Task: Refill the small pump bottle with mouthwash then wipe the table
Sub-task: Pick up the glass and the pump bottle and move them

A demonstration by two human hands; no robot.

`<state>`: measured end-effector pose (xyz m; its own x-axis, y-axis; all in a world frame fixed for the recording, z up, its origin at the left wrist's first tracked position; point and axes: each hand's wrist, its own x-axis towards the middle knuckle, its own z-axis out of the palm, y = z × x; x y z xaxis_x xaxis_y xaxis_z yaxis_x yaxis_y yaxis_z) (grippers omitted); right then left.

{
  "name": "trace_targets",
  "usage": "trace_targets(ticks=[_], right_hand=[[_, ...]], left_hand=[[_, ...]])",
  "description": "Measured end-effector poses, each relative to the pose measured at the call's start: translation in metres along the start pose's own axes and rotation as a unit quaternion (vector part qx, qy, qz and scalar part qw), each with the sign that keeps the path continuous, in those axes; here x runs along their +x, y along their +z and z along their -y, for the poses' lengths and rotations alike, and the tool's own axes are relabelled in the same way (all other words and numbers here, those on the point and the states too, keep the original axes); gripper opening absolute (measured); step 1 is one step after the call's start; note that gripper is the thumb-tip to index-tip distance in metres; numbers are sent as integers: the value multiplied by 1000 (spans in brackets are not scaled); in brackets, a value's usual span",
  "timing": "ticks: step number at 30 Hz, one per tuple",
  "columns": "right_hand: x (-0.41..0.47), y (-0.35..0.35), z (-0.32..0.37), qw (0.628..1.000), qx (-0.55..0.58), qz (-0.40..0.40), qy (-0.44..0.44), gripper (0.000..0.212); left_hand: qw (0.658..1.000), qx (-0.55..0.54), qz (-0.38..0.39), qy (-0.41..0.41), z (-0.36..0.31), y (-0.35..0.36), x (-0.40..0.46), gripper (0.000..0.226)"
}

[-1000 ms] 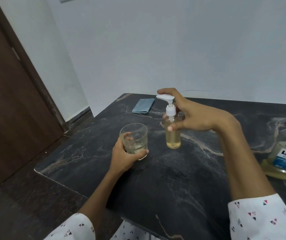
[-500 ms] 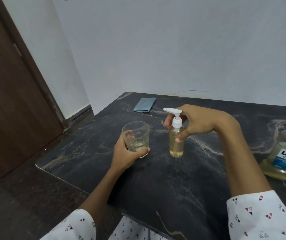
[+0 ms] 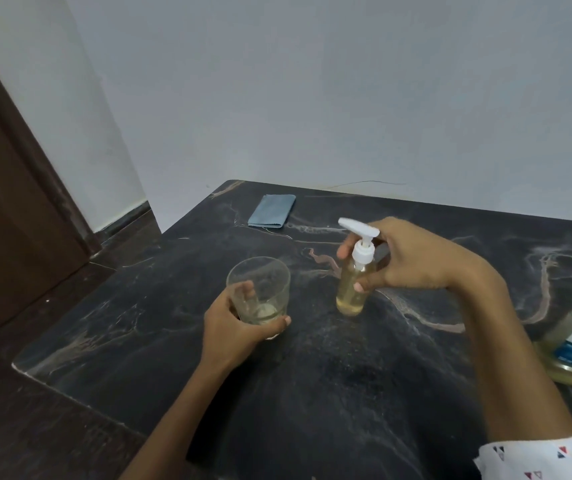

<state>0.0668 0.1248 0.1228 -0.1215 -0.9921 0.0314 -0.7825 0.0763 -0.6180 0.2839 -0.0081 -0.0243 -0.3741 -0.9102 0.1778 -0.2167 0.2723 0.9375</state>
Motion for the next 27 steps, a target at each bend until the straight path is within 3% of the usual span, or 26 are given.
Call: trace_targets(ticks=[5, 9, 16, 27], right_hand=[[10, -8, -6, 972, 58, -224, 26, 34], [41, -29, -19, 947, 50, -311, 61, 41], [102, -60, -60, 921, 48, -361, 141, 42], [132, -58, -111, 927, 21, -310, 210, 41]], left_hand=[[999, 22, 24, 16, -15, 11, 25, 68], [998, 24, 47, 20, -36, 30, 63, 70], [997, 11, 73, 7, -58, 83, 149, 79], [990, 28, 136, 22, -50, 153, 218, 87]])
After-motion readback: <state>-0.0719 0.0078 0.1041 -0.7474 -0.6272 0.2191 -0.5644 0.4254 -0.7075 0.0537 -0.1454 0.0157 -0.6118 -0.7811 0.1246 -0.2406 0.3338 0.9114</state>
